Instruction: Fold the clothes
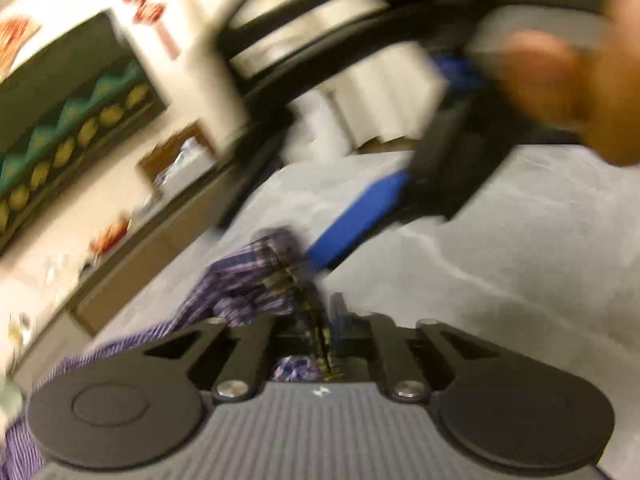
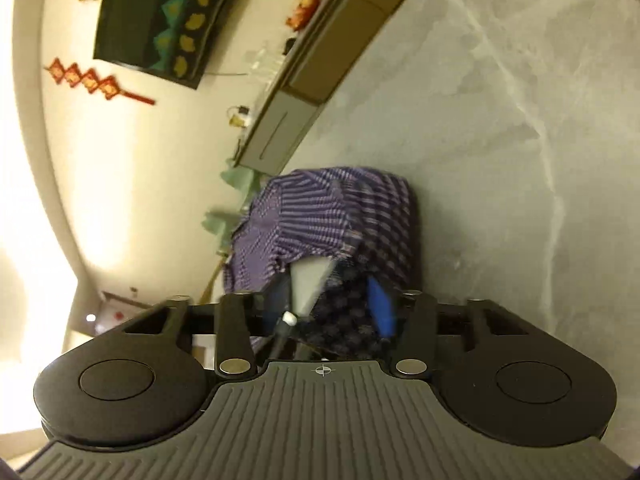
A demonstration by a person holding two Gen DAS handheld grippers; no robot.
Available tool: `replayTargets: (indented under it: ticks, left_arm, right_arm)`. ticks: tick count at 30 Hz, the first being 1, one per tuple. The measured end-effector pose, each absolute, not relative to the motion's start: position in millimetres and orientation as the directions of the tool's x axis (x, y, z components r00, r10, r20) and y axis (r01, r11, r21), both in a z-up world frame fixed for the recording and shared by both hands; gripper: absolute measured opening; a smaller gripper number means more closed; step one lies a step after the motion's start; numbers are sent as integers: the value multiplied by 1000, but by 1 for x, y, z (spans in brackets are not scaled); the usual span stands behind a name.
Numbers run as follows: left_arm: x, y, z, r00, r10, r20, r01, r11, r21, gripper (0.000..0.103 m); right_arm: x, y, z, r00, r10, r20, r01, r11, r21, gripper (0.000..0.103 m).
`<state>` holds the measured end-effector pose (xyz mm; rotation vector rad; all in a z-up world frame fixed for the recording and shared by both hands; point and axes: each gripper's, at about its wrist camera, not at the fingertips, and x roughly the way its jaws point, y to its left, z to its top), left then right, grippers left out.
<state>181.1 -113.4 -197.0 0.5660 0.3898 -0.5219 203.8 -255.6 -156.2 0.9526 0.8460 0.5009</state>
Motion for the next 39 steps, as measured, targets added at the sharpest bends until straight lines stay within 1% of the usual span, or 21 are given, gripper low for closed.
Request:
replayTargets:
  ticks: [3, 4, 5, 6, 7, 10, 11, 14, 16, 18, 21, 23, 25, 27, 28, 29, 30, 31, 33, 36, 39]
  left_arm:
    - [195, -53, -142, 782, -393, -484, 546, 807, 227, 6]
    - [202, -22, -118, 753, -444, -485, 569, 810, 143, 6]
    - [212, 14, -93, 736, -470, -487, 566, 822, 62, 6]
    - [221, 48, -69, 736, -471, -486, 543, 840, 9, 6]
    - [232, 84, -45, 754, -448, -480, 503, 864, -17, 6]
    - [264, 196, 24, 837, -274, -474, 281, 958, -57, 6]
    - [271, 226, 41, 844, -234, -482, 225, 971, -78, 6]
    - [298, 291, 75, 852, -151, -501, 114, 988, -103, 6]
    - [315, 313, 86, 856, -115, -504, 70, 992, -108, 6]
    - [331, 322, 88, 842, -91, -532, 48, 994, -95, 6]
    - [349, 324, 93, 835, -80, -544, 51, 996, -67, 6]
    - [349, 324, 99, 846, -84, -527, 63, 996, -58, 6]
    - [344, 330, 109, 868, -98, -486, 68, 995, -79, 6]
    - [327, 343, 111, 892, -98, -441, 55, 993, -108, 6]
    - [325, 347, 115, 902, -91, -422, 46, 992, -117, 6]
    - [320, 354, 118, 911, -75, -405, 26, 992, -125, 6]
    - [318, 359, 120, 917, -54, -396, 7, 993, -118, 6]
    - [316, 365, 122, 921, -31, -389, -11, 994, -107, 6]
    - [316, 376, 122, 923, -1, -385, -36, 995, -88, 6]
    - [324, 391, 119, 912, 21, -410, -50, 997, -61, 6]
    - [334, 400, 112, 898, 34, -439, -60, 997, -44, 6]
  right_arm:
    - [198, -266, -146, 658, 677, -328, -32, 460, 887, 54]
    - [195, -267, -141, 675, 665, -320, -38, 464, 885, 54]
    - [193, -263, -135, 680, 654, -330, -42, 485, 873, 54]
    - [192, -258, -130, 679, 644, -354, -46, 518, 854, 54]
    - [189, -248, -125, 670, 631, -390, -53, 565, 824, 55]
    - [181, -198, -111, 624, 577, -527, -98, 727, 680, 60]
    - [177, -175, -108, 604, 566, -562, -127, 764, 633, 62]
    - [153, -109, -108, 561, 542, -625, -205, 823, 530, 69]
    - [133, -68, -113, 558, 498, -664, -235, 862, 449, 69]
    - [109, -36, -122, 582, 428, -692, -236, 903, 359, 70]
    - [76, -3, -139, 612, 335, -717, -215, 942, 256, 70]
    - [56, 10, -151, 627, 283, -725, -188, 959, 212, 70]
    - [40, 18, -157, 644, 262, -719, -171, 965, 199, 69]
    - [28, 25, -162, 659, 241, -713, -153, 970, 187, 62]
    - [20, 26, -163, 669, 223, -708, -144, 975, 171, 61]
    - [16, 31, -163, 680, 201, -705, -135, 980, 149, 57]
    - [14, 36, -164, 686, 188, -703, -131, 982, 136, 39]
    - [12, 36, -164, 688, 188, -701, -131, 982, 135, 31]
    - [6, 38, -165, 693, 188, -696, -132, 982, 134, 6]
    - [0, 45, -160, 717, 208, -665, -163, 978, 131, 2]
    - [-12, 55, -152, 749, 230, -622, -210, 972, 107, 2]
